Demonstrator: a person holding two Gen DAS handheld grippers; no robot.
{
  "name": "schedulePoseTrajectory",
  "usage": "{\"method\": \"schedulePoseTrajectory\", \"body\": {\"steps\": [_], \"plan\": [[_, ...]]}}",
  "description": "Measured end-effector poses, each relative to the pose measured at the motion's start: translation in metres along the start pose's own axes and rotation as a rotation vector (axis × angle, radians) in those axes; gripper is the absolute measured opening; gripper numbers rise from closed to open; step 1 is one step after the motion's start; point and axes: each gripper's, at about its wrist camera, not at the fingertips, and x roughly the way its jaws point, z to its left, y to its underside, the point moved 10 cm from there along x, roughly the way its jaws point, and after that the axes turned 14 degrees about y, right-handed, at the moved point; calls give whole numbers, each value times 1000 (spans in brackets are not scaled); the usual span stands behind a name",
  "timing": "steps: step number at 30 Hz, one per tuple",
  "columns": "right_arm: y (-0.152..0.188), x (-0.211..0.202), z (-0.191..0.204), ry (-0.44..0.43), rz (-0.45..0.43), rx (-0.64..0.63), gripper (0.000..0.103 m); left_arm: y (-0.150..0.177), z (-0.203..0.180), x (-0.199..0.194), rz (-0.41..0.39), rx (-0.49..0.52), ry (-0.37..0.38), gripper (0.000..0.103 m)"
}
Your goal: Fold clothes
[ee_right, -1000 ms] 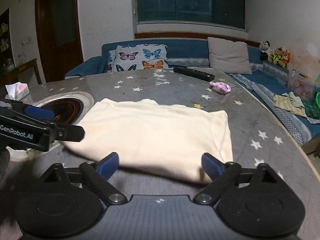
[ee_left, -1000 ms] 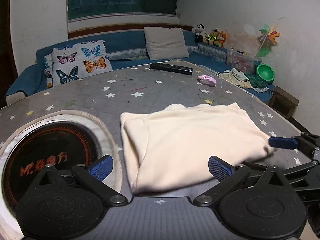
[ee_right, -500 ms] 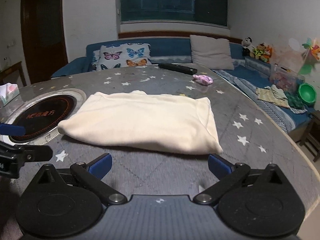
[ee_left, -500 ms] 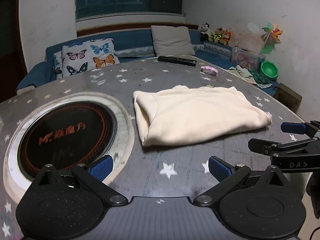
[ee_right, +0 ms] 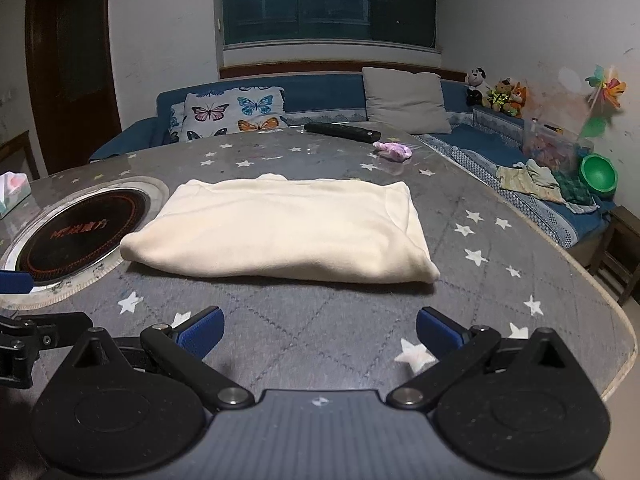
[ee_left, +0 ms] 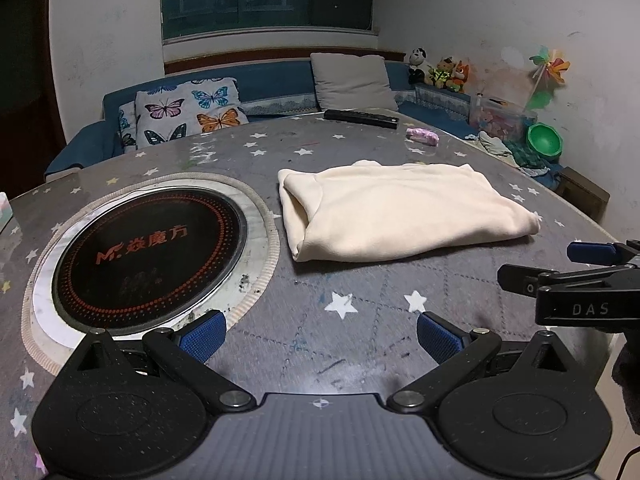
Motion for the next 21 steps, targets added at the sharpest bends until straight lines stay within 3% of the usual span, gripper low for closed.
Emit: {"method": "schedulePoseTrajectory", "body": {"steps": [21], "plan": [[8, -11, 8, 0, -5, -14, 103, 16, -4, -10, -4, -4, -7, 103]]}}
